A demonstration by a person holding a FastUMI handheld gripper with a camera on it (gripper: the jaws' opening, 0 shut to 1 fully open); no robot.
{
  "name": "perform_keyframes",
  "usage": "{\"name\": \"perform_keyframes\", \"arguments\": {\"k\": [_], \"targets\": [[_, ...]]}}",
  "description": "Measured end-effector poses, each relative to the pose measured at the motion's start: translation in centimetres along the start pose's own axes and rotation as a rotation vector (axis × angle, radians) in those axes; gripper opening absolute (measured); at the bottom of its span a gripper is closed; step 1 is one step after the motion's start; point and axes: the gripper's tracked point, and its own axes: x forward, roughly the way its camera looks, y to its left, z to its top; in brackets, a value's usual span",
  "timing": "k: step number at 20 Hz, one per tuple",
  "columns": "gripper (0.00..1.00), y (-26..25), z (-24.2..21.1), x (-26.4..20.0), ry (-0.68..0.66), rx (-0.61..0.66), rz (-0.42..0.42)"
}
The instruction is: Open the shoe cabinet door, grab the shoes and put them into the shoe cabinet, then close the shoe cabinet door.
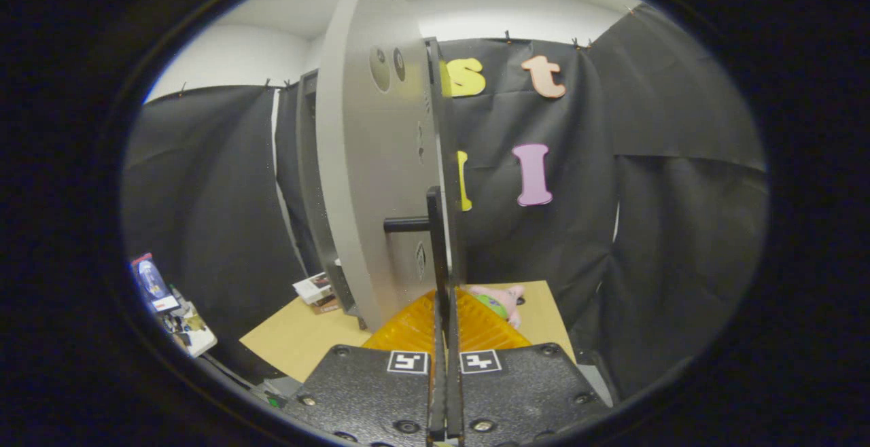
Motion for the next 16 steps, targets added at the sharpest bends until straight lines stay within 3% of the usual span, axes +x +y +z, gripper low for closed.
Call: {"name": "perform_keyframes", "arguments": {"k": [7,12,16], "targets": [[0.04,-0.4,-0.6,-1.7,0.000,0.025,0.061],[0.04,-4.0,-0.4,-6.2,-0.065,0.019,0.002],[0.18,-6.0,-1.8,-9.4,-0.093,0.077,-0.026]]}}
